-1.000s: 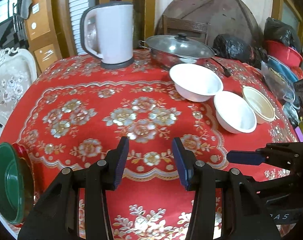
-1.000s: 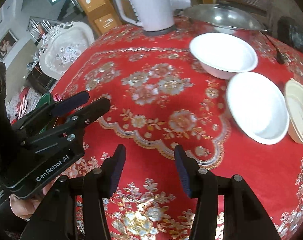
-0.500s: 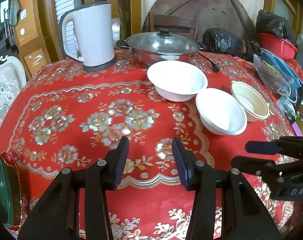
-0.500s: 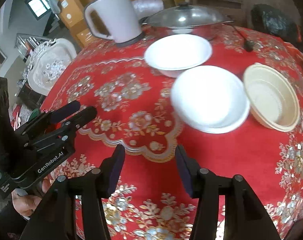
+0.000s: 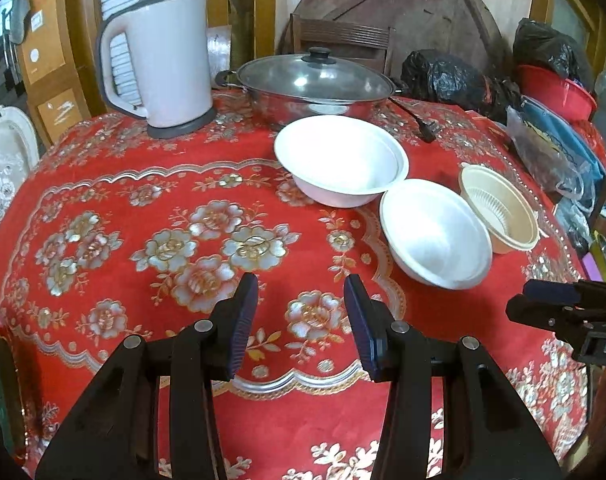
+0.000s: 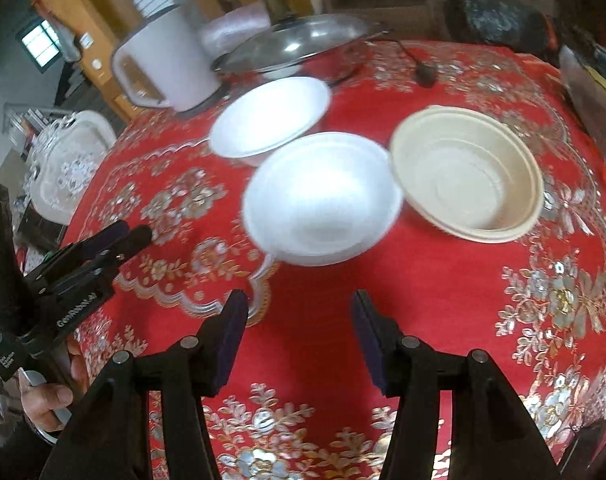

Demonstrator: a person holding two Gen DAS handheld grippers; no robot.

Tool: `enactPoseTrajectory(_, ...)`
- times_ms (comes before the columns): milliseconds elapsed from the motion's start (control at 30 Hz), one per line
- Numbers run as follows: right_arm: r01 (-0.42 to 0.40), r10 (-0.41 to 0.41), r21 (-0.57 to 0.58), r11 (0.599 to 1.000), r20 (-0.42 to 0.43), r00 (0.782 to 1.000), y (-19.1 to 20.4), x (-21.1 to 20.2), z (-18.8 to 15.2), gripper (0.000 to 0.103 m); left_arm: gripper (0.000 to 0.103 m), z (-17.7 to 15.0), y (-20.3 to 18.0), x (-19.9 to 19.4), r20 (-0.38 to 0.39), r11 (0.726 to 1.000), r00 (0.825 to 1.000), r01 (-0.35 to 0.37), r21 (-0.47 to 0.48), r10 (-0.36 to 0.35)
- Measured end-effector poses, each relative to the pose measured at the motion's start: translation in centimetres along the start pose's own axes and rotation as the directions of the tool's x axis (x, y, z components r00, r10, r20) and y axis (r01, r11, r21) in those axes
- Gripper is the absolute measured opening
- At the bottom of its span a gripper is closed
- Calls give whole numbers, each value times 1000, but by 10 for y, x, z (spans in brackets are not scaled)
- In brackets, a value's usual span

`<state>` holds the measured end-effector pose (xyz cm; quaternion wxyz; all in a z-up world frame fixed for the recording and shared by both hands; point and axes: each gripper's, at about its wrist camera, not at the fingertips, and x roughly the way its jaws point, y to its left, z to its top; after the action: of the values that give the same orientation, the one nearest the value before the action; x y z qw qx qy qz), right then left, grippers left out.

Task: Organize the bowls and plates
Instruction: 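Close both grippers on the rim of the large white plate, then lift the white plate with both grippers and carry it toward the stack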

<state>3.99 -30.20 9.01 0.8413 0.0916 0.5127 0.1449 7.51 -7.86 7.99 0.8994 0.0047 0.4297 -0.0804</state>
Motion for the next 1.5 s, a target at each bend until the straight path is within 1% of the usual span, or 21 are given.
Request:
enactPoseTrajectory(100,2,-2,28,1000,0,1000,-11,0,6,55,45,8,1,5,-1,1000,1000,-13,-11,13)
enactPoseTrajectory(233,-8,7,45,999,25,1000,-16,-1,22,55,45,21,6,14,-11,999,1000,-8,-36,7)
enactPoseTrajectory(300,0,-1,43,999,37,999,-14,0,34,55,45,30,9,21,-17,999,1000,-10,-48,9)
enactPoseTrajectory(400,-12,11,27,1000,44,999,-8,6,58,55,45,43,13,30,-23,998,999,-29,-61,28)
enactPoseTrajectory(567,14,-14,15,1000,23,1000,-5,32,101,55,45,68,18,50,-31,996,998,-53,-74,51)
enactPoseTrajectory(733,29,-28,30,999,-5,1000,-8,63,132,55,45,90,21,75,-57,994,996,-66,-92,61)
enactPoseTrajectory(833,12,-12,34,999,-18,1000,-9,78,144,55,45,97,21,89,-75,993,995,-66,-96,59)
enactPoseTrajectory(933,17,-17,20,1000,-23,1000,-8,90,154,55,45,99,19,102,-98,994,994,-59,-92,49)
enactPoseTrajectory(1233,28,-29,-16,999,-45,999,-4,114,165,54,45,100,13,123,-121,995,992,-52,-82,42)
enactPoseTrajectory(1300,48,-50,-36,998,-43,998,-1,119,166,51,45,100,13,129,-133,995,990,-55,-82,43)
enactPoseTrajectory(1367,63,-65,-48,997,-36,997,0,122,167,39,45,99,15,135,-143,994,989,-57,-93,44)
enactPoseTrajectory(1400,73,-75,-56,996,-32,997,2,123,167,36,45,98,16,137,-145,993,989,-56,-101,41)
enactPoseTrajectory(1433,84,-86,-67,994,-31,996,3,125,167,29,45,97,17,139,-149,993,988,-55,-108,39)
enactPoseTrajectory(1467,90,-93,-75,993,-34,995,5,127,168,26,45,97,18,141,-153,992,988,-56,-114,38)
enactPoseTrajectory(1500,93,-96,-80,992,-35,995,6,129,168,25,45,97,19,143,-155,991,987,-57,-121,38)
